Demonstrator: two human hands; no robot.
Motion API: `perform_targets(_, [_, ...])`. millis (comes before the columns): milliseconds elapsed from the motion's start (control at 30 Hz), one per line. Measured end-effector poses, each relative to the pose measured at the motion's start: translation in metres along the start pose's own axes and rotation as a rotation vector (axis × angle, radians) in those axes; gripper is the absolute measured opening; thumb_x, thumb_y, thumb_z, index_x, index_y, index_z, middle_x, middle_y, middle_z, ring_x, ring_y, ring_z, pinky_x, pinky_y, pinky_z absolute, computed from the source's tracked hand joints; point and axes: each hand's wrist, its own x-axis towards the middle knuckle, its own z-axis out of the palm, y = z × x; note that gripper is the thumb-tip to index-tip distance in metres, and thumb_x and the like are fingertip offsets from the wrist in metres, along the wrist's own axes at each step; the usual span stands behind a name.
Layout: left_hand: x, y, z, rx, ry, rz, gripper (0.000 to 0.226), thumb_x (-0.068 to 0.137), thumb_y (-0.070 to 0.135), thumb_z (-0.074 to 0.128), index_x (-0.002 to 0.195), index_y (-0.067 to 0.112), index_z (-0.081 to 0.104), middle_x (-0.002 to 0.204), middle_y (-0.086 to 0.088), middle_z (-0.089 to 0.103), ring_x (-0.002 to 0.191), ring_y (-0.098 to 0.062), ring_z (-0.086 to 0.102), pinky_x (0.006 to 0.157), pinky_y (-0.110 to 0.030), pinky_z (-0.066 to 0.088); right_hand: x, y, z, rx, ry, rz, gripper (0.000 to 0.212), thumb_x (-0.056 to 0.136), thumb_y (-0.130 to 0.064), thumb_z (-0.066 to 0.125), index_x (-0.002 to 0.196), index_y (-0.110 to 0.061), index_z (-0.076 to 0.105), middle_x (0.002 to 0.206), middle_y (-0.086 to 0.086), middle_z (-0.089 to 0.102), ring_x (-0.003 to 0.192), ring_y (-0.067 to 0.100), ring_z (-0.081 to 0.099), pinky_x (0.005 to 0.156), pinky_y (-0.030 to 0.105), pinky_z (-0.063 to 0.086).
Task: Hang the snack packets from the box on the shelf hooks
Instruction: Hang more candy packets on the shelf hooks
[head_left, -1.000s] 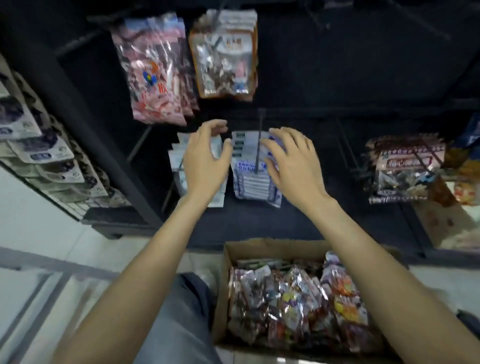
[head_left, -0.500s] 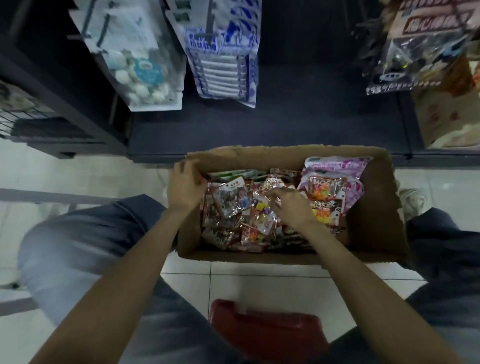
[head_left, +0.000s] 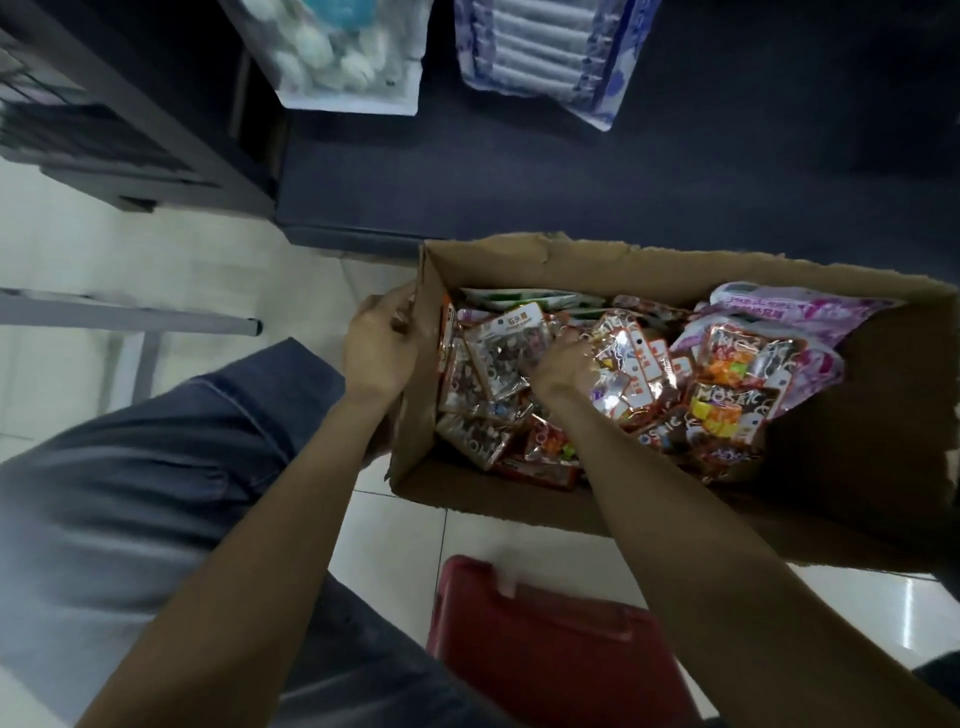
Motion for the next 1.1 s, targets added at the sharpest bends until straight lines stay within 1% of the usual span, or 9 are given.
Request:
perform_targets(100, [0.003, 0.000, -0.001, -0.004, 0.006, 0.016, 0.035, 0.090, 0.020, 0.059, 0.125, 0.025, 0.062, 0.109, -0.011, 0.065, 0.099, -0.025, 0.060, 0.077, -0.019, 0.039, 0.008, -0.002, -0.001, 0.169, -0.025, 0.021, 0.055, 0.089, -0.028, 0.065, 0.130, -0.003, 0.039, 0.122, 0.016, 0.058, 0.112, 0.033, 0.057, 0.094, 0.041, 0.046])
perform_targets(167, [0.004, -0.001, 0.000, -0.022, 0.015, 0.017, 0.034, 0.090, 0.020, 0.059, 0.124, 0.025, 0.062, 0.109, -0.011, 0.065, 0.099, -0.024, 0.060, 0.079, -0.021, 0.042, 0.009, 0.001, -0.004, 0.258, -0.027, -0.052, 0.048, 0.089, -0.025, 0.064, 0.128, -0.004, 0.048, 0.118, 0.017, 0.062, 0.107, 0.032, 0.060, 0.084, 0.035, 0.048])
perform_targets(233, [0.004, -0.003, 0.002, -0.037, 0.023, 0.015, 0.035, 0.089, 0.016, 0.059, 0.123, 0.023, 0.063, 0.108, -0.012, 0.064, 0.096, -0.024, 0.061, 0.079, -0.023, 0.045, 0.002, 0.007, -0.007, 0.313, 0.008, -0.132, 0.045, 0.090, -0.021, 0.063, 0.130, -0.005, 0.051, 0.118, 0.018, 0.062, 0.104, 0.034, 0.061, 0.074, 0.030, 0.044])
perform_targets(367, [0.004, -0.008, 0.005, -0.046, 0.027, 0.005, 0.039, 0.087, 0.012, 0.058, 0.124, 0.024, 0.062, 0.107, -0.010, 0.063, 0.092, -0.020, 0.061, 0.082, -0.028, 0.050, -0.011, 0.025, -0.008, 0.429, -0.053, -0.166, 0.041, 0.095, -0.016, 0.056, 0.134, -0.006, 0.049, 0.123, 0.016, 0.061, 0.110, 0.033, 0.059, 0.081, 0.031, 0.045])
perform_targets(500, [0.004, -0.008, 0.007, -0.048, 0.026, -0.003, 0.039, 0.087, 0.013, 0.057, 0.124, 0.025, 0.063, 0.109, -0.009, 0.063, 0.093, -0.021, 0.061, 0.082, -0.029, 0.050, -0.018, 0.022, -0.007, 0.325, -0.110, -0.172, 0.043, 0.096, -0.023, 0.054, 0.135, -0.007, 0.048, 0.122, 0.016, 0.062, 0.108, 0.033, 0.059, 0.075, 0.028, 0.041])
perform_targets(667, [0.004, -0.007, 0.008, -0.026, 0.040, 0.005, 0.038, 0.088, 0.012, 0.056, 0.124, 0.024, 0.062, 0.111, -0.011, 0.063, 0.095, -0.024, 0.061, 0.082, -0.029, 0.050, -0.031, -0.003, 0.002, 0.333, -0.172, -0.130, 0.047, 0.097, -0.030, 0.051, 0.135, -0.011, 0.031, 0.119, 0.017, 0.061, 0.106, 0.034, 0.060, 0.071, 0.030, 0.039])
perform_targets(800, [0.003, -0.004, 0.009, 0.000, 0.043, -0.008, 0.040, 0.088, 0.011, 0.055, 0.126, 0.024, 0.061, 0.112, -0.011, 0.063, 0.094, -0.024, 0.062, 0.081, -0.027, 0.047, -0.039, -0.016, 0.015, 0.312, -0.095, -0.114, 0.045, 0.096, -0.023, 0.054, 0.131, -0.013, 0.028, 0.110, 0.015, 0.063, 0.098, 0.034, 0.063, 0.069, 0.033, 0.045])
perform_targets(1000, [0.003, -0.002, 0.008, 0.011, 0.041, -0.016, 0.042, 0.088, 0.010, 0.055, 0.127, 0.024, 0.060, 0.112, -0.011, 0.062, 0.093, -0.025, 0.062, 0.080, -0.027, 0.046, -0.044, -0.014, 0.015, 0.344, -0.018, -0.181, 0.055, 0.093, -0.017, 0.056, 0.141, -0.015, 0.029, 0.109, 0.015, 0.065, 0.100, 0.034, 0.062, 0.076, 0.037, 0.049])
perform_targets(1100, [0.004, 0.000, 0.004, 0.021, 0.007, -0.033, 0.041, 0.089, 0.010, 0.052, 0.127, 0.023, 0.060, 0.116, -0.012, 0.059, 0.097, -0.028, 0.061, 0.084, -0.033, 0.049, -0.049, -0.006, 0.004, 0.311, 0.045, -0.282, 0.058, 0.092, -0.017, 0.060, 0.143, -0.015, 0.032, 0.108, 0.017, 0.066, 0.098, 0.035, 0.062, 0.069, 0.030, 0.042])
